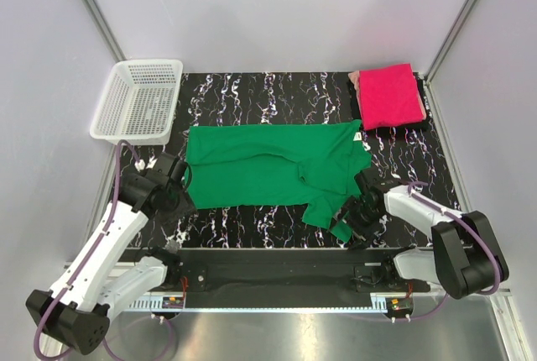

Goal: Fold and stack the t-shirts
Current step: Fold the tshirt

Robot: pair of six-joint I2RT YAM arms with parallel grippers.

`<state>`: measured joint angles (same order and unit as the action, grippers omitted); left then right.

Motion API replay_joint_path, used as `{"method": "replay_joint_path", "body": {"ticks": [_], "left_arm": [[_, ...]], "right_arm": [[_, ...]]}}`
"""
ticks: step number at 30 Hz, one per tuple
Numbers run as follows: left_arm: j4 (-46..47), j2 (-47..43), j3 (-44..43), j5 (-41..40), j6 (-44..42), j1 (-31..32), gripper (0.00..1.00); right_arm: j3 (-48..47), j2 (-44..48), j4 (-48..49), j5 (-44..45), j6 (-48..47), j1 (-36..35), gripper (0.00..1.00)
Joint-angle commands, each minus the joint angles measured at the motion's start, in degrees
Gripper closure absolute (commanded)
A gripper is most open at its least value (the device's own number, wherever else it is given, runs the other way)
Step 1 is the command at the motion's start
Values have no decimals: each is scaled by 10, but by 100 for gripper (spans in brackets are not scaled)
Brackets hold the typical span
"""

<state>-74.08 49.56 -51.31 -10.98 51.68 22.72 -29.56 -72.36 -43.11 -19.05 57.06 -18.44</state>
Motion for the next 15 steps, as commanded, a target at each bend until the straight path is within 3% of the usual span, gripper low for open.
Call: {"method": "replay_joint_path", "body": {"ticks": [1, 10, 12, 15], "left_arm": [[0, 7, -33, -11, -14, 1, 50], [-8, 16, -41, -17, -19, 1, 50], [-10, 14, -42, -19, -20, 1, 50], [-14, 13, -44, -22, -18, 2, 50]], "right_arm": [[-14, -7, 29, 11, 24, -10, 19], [-19, -16, 35, 24, 33, -16, 22], [-22, -17, 36, 28, 36, -16, 30], [-25, -21, 38, 34, 39, -17, 34]]}}
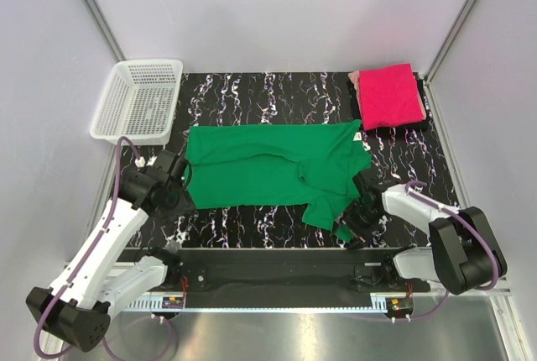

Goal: Fold and stack the t-shirts
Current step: Fold the tshirt

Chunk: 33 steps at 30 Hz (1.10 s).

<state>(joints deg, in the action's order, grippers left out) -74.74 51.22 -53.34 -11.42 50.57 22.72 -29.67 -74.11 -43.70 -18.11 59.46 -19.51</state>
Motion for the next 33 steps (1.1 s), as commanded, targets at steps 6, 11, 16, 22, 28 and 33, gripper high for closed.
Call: {"method": "replay_joint_path", "body": {"ticks": [6, 11, 16, 22, 28, 33], "left_arm": [[-15, -8, -25, -21, -5, 2, 50], [-16, -8, -23, -22, -4, 1, 50], [-15, -7, -20, -22, -2, 1, 50], [-15, -8, -19, -22, 0, 2, 50], [-13, -8, -14, -21, 2, 1, 50], [-7, -4, -11, -17, 1, 1, 50]], "right_arm": [[-39, -21, 45, 35, 10, -7, 42], [-50, -26, 36, 50, 4, -7, 46], [-64, -29, 19, 64, -8, -6, 56], [-73, -31, 8, 77, -15, -7, 81], [-78, -35, 8, 73, -18, -7, 100], [-91, -25, -16, 79, -34, -7, 91]]}}
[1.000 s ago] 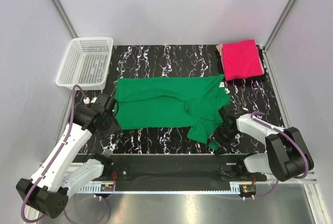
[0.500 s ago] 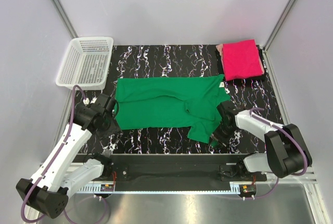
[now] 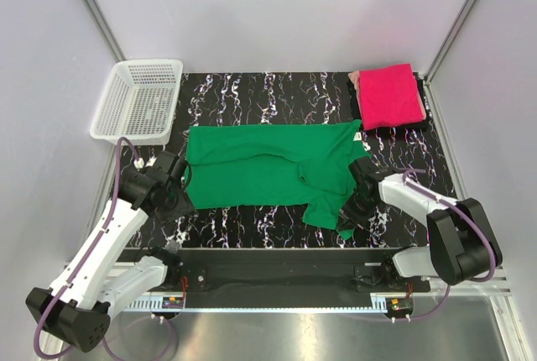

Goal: Fold and stack the t-shirts
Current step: Fold the tshirt

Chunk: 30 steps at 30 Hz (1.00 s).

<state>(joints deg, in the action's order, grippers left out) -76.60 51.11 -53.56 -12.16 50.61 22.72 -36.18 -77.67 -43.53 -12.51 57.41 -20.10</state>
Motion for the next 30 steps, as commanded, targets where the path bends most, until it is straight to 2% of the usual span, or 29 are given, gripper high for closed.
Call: {"method": "replay_joint_path", "body": {"ticks": [1, 3, 4, 6, 7, 20, 23, 30], "left_arm": [[13, -4, -8, -8, 0, 1, 50], [16, -3, -5, -7, 1, 2, 50], [18, -4, -3, -5, 1, 1, 50], [22, -5, 2, -2, 0, 1, 50], [22, -6, 4, -1, 1, 1, 50], [17, -9, 1, 0, -10, 2, 50], [13, -7, -1, -2, -13, 2, 50], [13, 7, -10, -3, -16, 1, 50]], "right_arm": [[-28, 14, -24, 27, -17, -1, 80], [-40, 28, -45, 34, -25, -1, 73], [-44, 33, -54, 44, -29, -1, 65], [-56, 46, -78, 50, -33, -1, 56], [-59, 49, -85, 53, -36, -1, 54], [3, 72, -62, 28, -9, -1, 46], [19, 77, -53, 17, -8, 0, 38], [35, 83, -40, 21, 0, -1, 37]]}}
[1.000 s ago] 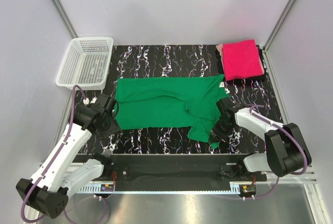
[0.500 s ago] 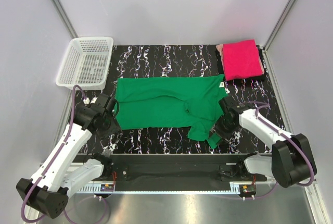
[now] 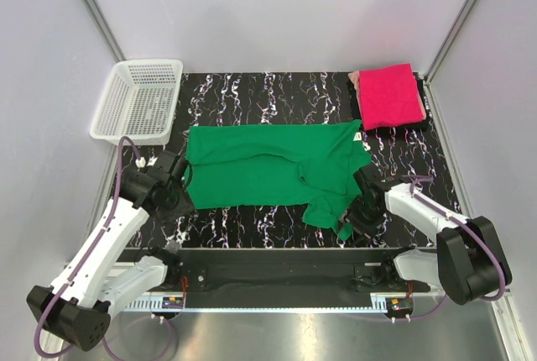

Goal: Fold and stack the t-shirts
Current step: Fold the tshirt

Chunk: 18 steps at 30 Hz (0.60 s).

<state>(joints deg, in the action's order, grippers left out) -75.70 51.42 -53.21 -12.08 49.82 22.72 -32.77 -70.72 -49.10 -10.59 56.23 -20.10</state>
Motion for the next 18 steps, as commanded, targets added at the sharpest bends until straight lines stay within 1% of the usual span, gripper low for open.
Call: {"method": "replay_joint_path", "body": {"ticks": [1, 18], "left_arm": [[4, 6, -15, -3, -8, 1, 50], [-2, 3, -23, 1, 2, 1, 50]], "right_arm": [[-1, 13, 19, 4, 12, -2, 37], [-41, -59, 22, 10, 2, -1, 41]]}}
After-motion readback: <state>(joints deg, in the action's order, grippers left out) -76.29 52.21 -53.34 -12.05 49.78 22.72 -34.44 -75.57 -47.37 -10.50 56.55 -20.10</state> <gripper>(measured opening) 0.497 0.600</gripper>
